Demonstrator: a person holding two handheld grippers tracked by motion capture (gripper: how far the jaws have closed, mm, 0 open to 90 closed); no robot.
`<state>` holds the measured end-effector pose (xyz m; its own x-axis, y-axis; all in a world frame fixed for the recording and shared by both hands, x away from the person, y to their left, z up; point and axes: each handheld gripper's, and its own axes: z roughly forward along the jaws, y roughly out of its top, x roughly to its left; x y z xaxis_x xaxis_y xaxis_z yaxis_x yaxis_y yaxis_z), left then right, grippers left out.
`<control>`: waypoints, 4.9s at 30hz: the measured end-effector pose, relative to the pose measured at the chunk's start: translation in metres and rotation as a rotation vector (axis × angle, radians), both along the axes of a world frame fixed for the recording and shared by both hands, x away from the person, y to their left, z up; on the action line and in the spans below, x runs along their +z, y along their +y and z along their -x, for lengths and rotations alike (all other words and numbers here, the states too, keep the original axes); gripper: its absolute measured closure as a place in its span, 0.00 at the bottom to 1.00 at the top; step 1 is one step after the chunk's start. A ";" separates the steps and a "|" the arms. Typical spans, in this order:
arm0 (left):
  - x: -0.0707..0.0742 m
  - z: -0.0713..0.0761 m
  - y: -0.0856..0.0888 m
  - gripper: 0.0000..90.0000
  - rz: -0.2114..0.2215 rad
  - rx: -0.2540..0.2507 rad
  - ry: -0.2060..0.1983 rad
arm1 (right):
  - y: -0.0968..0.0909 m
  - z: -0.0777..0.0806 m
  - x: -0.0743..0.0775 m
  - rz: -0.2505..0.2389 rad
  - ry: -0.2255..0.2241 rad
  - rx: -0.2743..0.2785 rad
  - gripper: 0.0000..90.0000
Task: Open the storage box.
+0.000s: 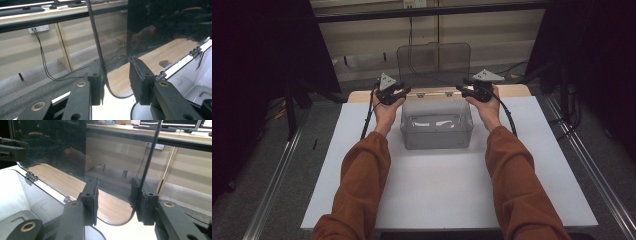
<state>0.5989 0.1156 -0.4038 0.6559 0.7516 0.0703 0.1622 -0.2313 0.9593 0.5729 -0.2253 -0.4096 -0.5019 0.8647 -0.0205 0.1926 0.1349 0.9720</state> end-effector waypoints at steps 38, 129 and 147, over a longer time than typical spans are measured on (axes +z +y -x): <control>-0.007 -0.001 -0.015 0.32 0.055 0.022 0.125 | 0.017 -0.010 -0.009 -0.037 0.058 -0.041 0.31; 0.006 0.028 -0.004 0.06 0.140 0.017 0.156 | 0.006 0.027 0.005 -0.112 0.053 -0.094 0.04; 0.017 0.054 0.005 0.04 0.141 0.002 0.122 | 0.008 0.057 0.011 -0.092 0.016 -0.078 0.03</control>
<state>0.5444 0.1206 -0.3868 0.6517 0.7495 -0.1162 0.2799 -0.0953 0.9553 0.5162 -0.2178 -0.3984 -0.4329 0.8989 0.0679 0.2145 0.0296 0.9763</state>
